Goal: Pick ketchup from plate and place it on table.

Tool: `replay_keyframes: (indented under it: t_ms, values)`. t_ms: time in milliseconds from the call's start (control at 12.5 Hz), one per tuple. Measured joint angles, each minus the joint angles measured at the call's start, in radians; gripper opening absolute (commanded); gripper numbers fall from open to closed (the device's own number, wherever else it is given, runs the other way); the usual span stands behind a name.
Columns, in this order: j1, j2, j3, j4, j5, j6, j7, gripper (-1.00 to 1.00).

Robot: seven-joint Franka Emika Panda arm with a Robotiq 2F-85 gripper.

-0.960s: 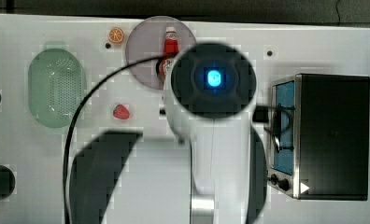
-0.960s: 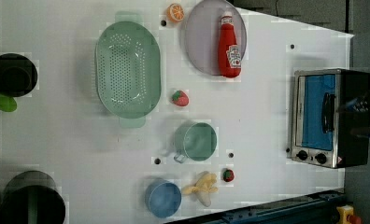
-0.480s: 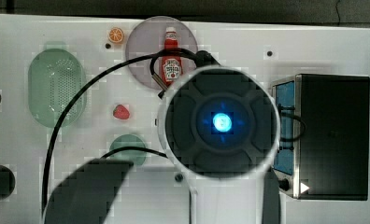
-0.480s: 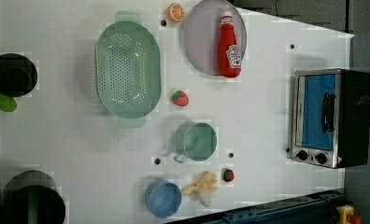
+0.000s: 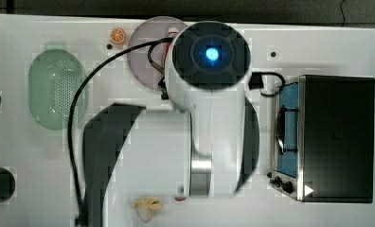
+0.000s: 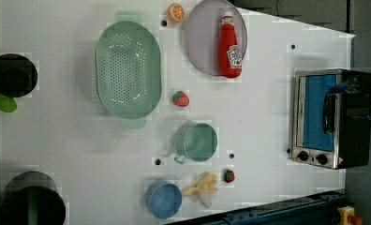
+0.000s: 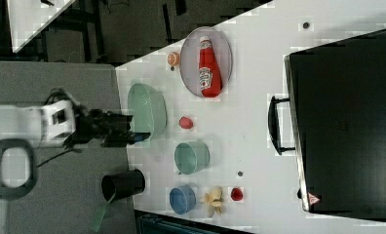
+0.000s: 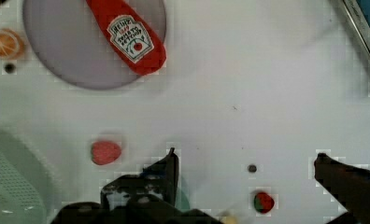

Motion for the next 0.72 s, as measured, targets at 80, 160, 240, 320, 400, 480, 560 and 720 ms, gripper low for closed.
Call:
replay_keyframes:
  t_ms: [80,160,240,320,400,480,560,720]
  values:
    - [0.000,0.034,0.002,-0.001,0.000,0.014,-0.027,1.00]
    - [0.002,0.064,0.003,-0.001,-0.001,0.019,-0.052,1.00]
    - [0.004,0.096,0.006,-0.002,-0.003,0.043,-0.069,1.00]
    - [0.010,0.127,0.004,-0.001,-0.006,0.072,-0.077,1.00]
    - [0.010,0.159,0.007,0.001,-0.007,0.087,-0.083,1.00]
    - [0.010,0.192,0.011,0.002,-0.007,0.108,-0.086,1.00]
    - [0.010,0.223,0.014,0.001,-0.007,0.149,-0.095,1.00]
    - [0.016,0.283,0.020,0.006,-0.004,0.208,-0.119,1.00]
